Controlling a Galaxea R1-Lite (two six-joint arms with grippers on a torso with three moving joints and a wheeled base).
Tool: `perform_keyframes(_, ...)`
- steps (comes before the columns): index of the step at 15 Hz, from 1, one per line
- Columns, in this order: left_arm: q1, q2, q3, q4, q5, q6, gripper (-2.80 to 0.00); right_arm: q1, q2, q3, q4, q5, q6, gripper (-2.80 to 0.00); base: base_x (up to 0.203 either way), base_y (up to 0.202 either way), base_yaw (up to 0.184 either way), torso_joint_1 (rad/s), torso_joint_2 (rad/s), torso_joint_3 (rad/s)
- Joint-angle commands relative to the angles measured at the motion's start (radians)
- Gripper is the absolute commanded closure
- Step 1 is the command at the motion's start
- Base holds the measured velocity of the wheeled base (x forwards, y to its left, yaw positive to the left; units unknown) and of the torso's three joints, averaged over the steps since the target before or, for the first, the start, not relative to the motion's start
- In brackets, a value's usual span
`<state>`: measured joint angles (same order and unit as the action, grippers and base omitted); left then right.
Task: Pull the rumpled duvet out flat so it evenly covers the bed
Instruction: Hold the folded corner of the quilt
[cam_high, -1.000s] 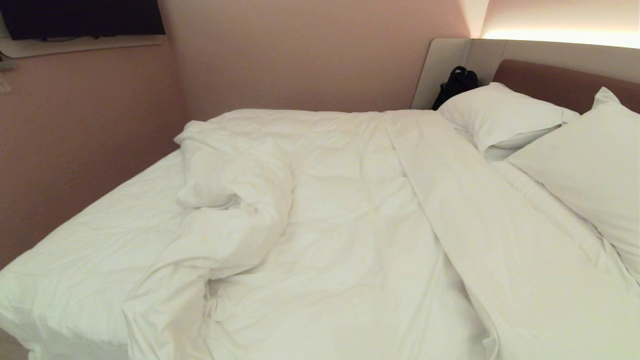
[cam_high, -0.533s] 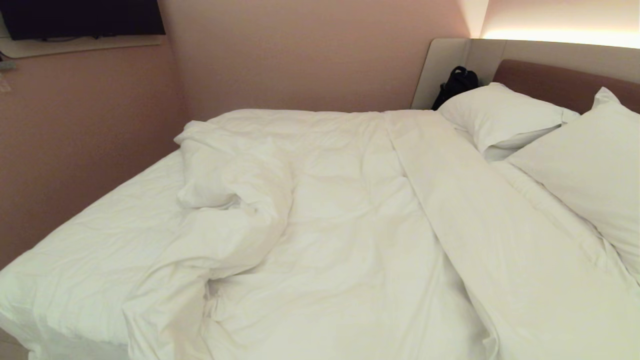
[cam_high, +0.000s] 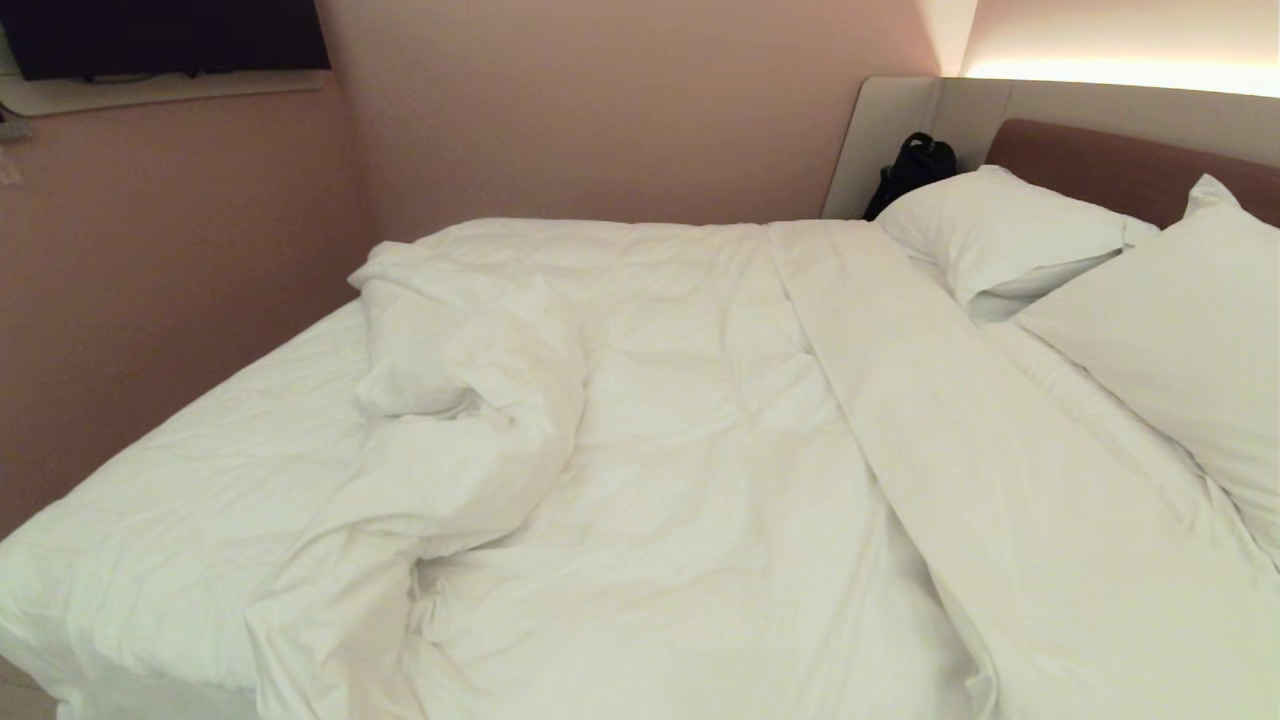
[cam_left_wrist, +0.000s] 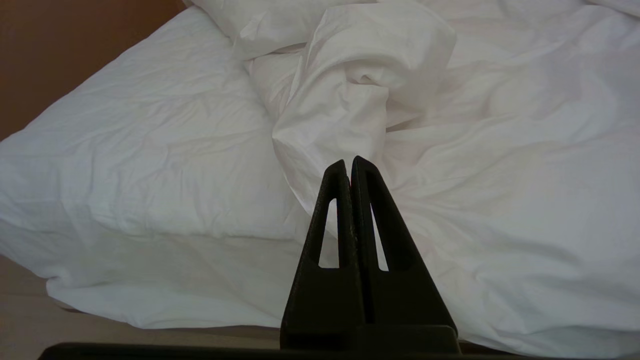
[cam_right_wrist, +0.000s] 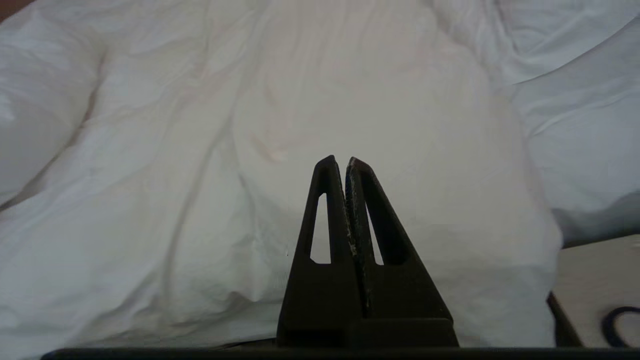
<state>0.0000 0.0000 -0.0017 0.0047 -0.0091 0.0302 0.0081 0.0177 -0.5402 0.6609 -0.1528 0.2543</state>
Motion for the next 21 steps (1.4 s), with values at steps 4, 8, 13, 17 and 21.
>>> perform_keyframes(4,0.0,0.0,-0.001,0.0,0.0,0.0,0.0,0.0,-0.015,0.008,-0.006,-0.007,-0.071,0.0,0.0,0.0,0.0,0.0,0.0,0.0)
perform_keyframes(8,0.0,0.0,0.0,0.0,0.0,0.0,0.0,0.0,-0.015,0.009,-0.029,0.013,-0.098,0.0,0.0,0.0,0.0,0.0,0.0,0.0)
perform_keyframes(13,0.0,0.0,0.0,0.0,0.0,0.0,0.0,0.0,-0.015,0.121,-0.221,0.008,-0.145,0.0,0.0,0.0,0.0,0.0,0.0,0.0)
perform_keyframes(17,0.0,0.0,0.0,0.0,0.0,0.0,0.0,0.0,-0.015,0.274,-0.411,0.007,-0.223,0.0,0.0,0.0,0.0,0.0,0.0,0.0)
perform_keyframes(21,0.0,0.0,0.0,0.001,0.0,0.0,0.0,0.0,-0.015,0.322,-0.456,0.032,-0.253,0.0,0.0,0.0,0.0,0.0,0.0,0.0)
